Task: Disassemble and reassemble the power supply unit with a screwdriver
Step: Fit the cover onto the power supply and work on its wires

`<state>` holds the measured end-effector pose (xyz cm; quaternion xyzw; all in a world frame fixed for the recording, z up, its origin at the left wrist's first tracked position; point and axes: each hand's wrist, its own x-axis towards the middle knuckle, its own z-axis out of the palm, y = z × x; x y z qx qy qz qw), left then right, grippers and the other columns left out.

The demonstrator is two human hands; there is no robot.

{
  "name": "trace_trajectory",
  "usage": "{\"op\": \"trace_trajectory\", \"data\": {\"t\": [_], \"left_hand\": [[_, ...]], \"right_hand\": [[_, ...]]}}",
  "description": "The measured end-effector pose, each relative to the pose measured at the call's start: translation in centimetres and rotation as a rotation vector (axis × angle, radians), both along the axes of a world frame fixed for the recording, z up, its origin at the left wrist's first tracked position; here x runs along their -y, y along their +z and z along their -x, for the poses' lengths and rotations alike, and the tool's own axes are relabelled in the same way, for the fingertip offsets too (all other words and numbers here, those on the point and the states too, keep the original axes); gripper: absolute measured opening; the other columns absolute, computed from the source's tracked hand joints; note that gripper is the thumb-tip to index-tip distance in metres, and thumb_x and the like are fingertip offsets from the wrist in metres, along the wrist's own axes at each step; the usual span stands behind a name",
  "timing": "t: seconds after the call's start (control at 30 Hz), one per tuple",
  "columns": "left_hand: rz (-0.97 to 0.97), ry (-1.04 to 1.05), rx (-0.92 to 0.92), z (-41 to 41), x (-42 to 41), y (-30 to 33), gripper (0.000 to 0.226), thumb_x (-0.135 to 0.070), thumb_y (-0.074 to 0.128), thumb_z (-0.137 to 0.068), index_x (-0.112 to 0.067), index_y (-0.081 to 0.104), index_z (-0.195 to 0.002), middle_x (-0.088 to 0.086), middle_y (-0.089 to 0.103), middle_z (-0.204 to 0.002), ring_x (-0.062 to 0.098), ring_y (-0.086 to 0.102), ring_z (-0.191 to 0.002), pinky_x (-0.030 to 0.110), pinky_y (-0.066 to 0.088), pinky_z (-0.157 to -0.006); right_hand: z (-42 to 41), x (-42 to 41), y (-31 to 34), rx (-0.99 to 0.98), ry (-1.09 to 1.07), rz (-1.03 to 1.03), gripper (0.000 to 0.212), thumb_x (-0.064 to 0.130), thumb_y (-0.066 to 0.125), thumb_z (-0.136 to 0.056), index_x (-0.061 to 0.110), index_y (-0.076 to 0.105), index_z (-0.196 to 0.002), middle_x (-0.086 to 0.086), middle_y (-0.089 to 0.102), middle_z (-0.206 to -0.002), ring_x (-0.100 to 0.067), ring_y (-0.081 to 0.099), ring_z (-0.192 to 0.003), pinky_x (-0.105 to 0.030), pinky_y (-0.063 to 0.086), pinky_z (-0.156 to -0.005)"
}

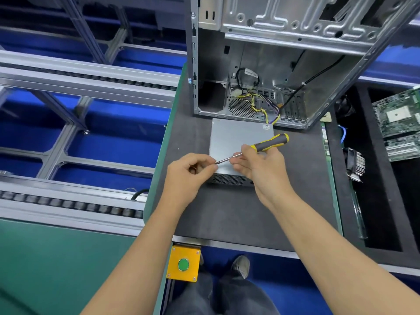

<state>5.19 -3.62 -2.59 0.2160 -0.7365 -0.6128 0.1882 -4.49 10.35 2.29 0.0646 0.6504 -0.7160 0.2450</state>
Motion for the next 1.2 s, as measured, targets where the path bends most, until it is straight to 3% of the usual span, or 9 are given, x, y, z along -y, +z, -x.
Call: {"op": "trace_trajectory", "data": {"t": [0.23,0.3,0.53,1.0,1.2], "left_hand": [[0.174,-0.019,-0.007,-0.4,-0.5,-0.4,0.021,-0.006,0.082,-0.079,-0.025,0.076,-0.085,-0.005,0.06,-0.079,0.008,0.051,-0.066,0.012,0.04,-0.065],[0.177,-0.012,0.022,-0.4,-0.4,-0.4,0.023,-0.008,0.082,-0.079,-0.03,0.076,-0.084,-0.008,0.059,-0.078,0.006,0.052,-0.067,0.011,0.041,-0.065],[0.107,-0.001,0.114,-0.4,-0.4,-0.3,0.034,-0.012,0.083,-0.077,-0.044,0.071,-0.078,-0.012,0.059,-0.074,0.001,0.05,-0.06,0.011,0.042,-0.061],[0.066,0.031,0.128,-1.1,-0.6,0.2,0.018,-0.012,0.08,-0.082,-0.029,0.075,-0.087,-0.008,0.069,-0.08,0.001,0.061,-0.072,0.011,0.048,-0.068],[0.225,0.004,0.052,-1.1,-0.5,0.7,0.014,-0.018,0.082,-0.08,-0.019,0.077,-0.093,-0.005,0.065,-0.082,0.007,0.059,-0.076,0.012,0.045,-0.068]], "right_hand": [[-0.6,0.0,0.7,-0.298,0.091,-0.203,0.016,0.012,0.064,-0.093,0.011,0.048,-0.092,-0.006,0.073,-0.069,-0.021,0.074,-0.067,-0.027,0.06,-0.062],[-0.7,0.1,0.9,-0.381,0.126,-0.231,0.017,0.012,0.065,-0.092,0.015,0.048,-0.092,-0.003,0.073,-0.068,-0.019,0.073,-0.065,-0.026,0.06,-0.061],[-1.3,0.4,1.3,-0.622,0.289,-0.364,0.023,0.02,0.066,-0.09,0.03,0.046,-0.091,0.01,0.07,-0.074,-0.011,0.072,-0.067,-0.042,0.061,-0.07],[-1.3,1.5,3.3,-0.82,0.591,-0.615,0.023,0.028,0.065,-0.091,0.021,0.045,-0.1,-0.001,0.069,-0.081,-0.026,0.066,-0.081,-0.042,0.055,-0.072],[-0.8,2.0,3.8,-0.811,0.614,-0.671,0.029,0.031,0.067,-0.089,0.017,0.045,-0.1,-0.006,0.069,-0.083,-0.029,0.064,-0.083,-0.043,0.054,-0.075]]}}
